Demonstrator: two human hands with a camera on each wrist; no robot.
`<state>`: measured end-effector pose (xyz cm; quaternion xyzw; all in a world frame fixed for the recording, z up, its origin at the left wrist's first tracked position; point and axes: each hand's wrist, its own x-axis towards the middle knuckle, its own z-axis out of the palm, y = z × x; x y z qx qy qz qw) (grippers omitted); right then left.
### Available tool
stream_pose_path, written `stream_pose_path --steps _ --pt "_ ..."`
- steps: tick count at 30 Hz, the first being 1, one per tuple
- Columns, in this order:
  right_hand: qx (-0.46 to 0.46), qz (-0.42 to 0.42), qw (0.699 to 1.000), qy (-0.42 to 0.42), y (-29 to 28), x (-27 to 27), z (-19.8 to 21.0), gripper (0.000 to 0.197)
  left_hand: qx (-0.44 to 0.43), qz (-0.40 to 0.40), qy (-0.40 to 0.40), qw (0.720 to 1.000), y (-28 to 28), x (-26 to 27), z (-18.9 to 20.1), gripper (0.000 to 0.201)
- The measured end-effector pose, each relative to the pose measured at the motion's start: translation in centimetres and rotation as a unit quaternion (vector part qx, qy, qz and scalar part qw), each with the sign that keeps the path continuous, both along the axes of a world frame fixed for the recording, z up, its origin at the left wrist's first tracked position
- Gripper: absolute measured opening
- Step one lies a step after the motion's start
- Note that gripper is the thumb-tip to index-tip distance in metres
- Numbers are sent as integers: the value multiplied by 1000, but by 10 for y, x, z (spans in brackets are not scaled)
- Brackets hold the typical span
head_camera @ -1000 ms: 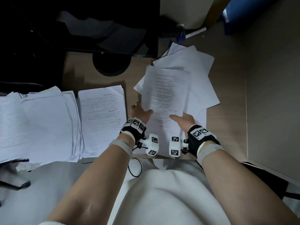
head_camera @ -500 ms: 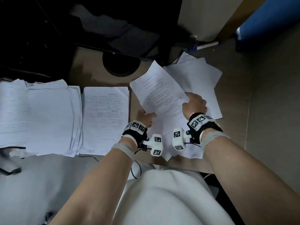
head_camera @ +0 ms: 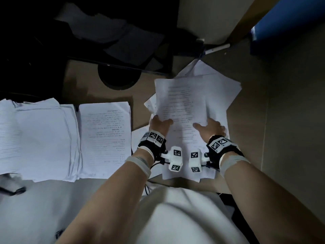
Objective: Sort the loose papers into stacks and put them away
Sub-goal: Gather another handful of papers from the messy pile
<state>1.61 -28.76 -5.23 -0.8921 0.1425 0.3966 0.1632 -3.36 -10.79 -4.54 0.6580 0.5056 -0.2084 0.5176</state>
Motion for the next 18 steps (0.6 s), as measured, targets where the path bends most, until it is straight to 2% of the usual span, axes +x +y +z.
stream_pose_path --steps 3,5,8,10,12,15,18 --pt "56 -113 992 -30 -15 2 3 67 61 -80 -15 995 -5 8 0 75" --pt "47 -185 979 -64 -26 5 6 67 69 -112 -19 991 -11 15 -1 67" --pt "-4 -242 961 -131 -45 9 6 48 45 -153 -22 987 -18 27 -2 64" --pt "-38 -277 952 -122 -54 10 4 46 62 -195 -27 979 -25 33 -3 61" --pt "-56 -295 950 -86 -60 9 5 56 106 -242 -14 964 -33 37 -7 61" --pt "1 -330 943 -52 -63 8 2 75 152 -291 8 945 -38 39 -9 67" --pt "53 -342 938 -29 -61 8 2 67 141 -351 29 925 -34 43 -13 68"
